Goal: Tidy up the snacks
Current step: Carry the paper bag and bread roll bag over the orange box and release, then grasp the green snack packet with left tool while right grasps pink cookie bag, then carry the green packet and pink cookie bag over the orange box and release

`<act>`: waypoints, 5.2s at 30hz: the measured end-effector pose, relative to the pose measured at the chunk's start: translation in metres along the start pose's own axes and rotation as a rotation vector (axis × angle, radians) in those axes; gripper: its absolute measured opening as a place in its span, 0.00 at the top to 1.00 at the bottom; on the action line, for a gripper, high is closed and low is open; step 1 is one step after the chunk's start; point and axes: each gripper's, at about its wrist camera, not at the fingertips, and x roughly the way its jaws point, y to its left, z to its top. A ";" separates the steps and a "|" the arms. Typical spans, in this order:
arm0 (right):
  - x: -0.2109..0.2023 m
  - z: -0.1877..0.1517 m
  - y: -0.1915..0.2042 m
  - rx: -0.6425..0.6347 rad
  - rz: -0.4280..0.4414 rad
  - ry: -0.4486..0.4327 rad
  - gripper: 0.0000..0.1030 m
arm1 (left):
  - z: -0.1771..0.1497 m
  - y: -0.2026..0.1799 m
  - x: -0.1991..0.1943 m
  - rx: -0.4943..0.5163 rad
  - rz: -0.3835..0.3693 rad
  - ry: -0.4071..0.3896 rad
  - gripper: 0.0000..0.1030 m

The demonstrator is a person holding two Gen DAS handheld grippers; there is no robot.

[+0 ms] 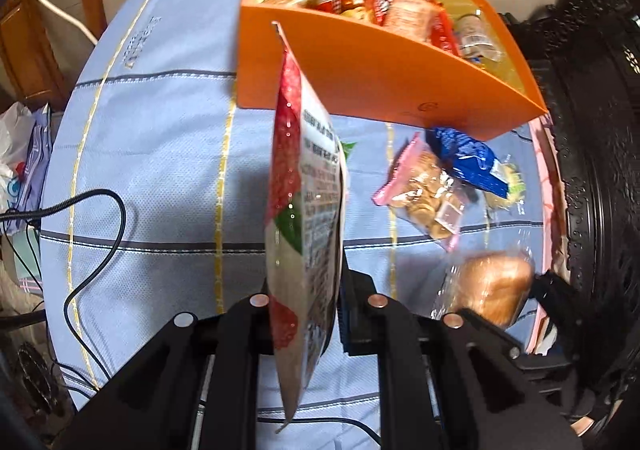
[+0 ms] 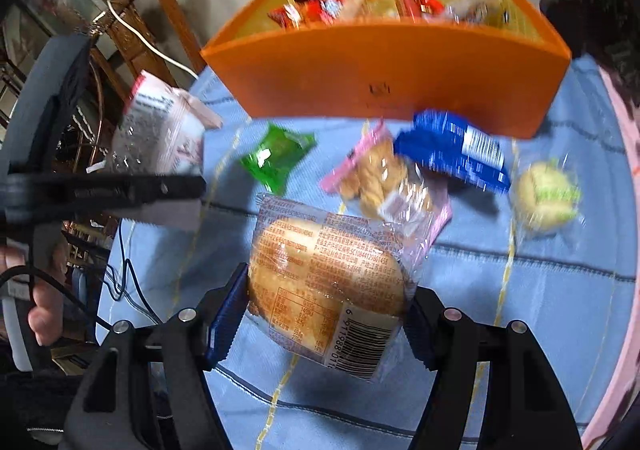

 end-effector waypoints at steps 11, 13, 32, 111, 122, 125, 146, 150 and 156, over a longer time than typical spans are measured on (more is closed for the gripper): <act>-0.048 0.034 -0.021 -0.008 -0.051 -0.104 0.32 | 0.007 -0.018 -0.020 0.049 0.039 -0.036 0.87; -0.053 0.042 -0.025 -0.010 -0.061 -0.125 0.32 | 0.013 -0.023 -0.025 0.062 0.045 -0.051 0.87; -0.089 0.141 -0.054 -0.015 -0.115 -0.287 0.32 | 0.104 -0.076 -0.065 0.140 0.128 -0.210 0.86; -0.002 -0.008 -0.091 0.247 -0.078 0.020 0.10 | 0.036 -0.013 0.093 0.105 0.244 0.050 0.93; 0.060 0.029 -0.049 -0.010 -0.179 0.055 0.10 | 0.005 0.008 0.076 0.045 0.188 0.059 0.93; 0.077 0.037 -0.045 -0.057 -0.217 0.085 0.10 | 0.000 0.015 0.077 0.031 0.188 0.063 0.93; 0.008 -0.018 -0.053 0.107 0.037 0.107 0.40 | -0.039 0.021 0.063 0.056 0.166 0.034 0.93; -0.009 -0.006 -0.055 0.108 0.039 0.059 0.40 | -0.046 0.016 0.044 0.070 0.149 -0.002 0.93; -0.024 0.021 -0.043 0.091 0.032 -0.024 0.40 | -0.022 -0.005 0.009 0.098 0.133 -0.065 0.93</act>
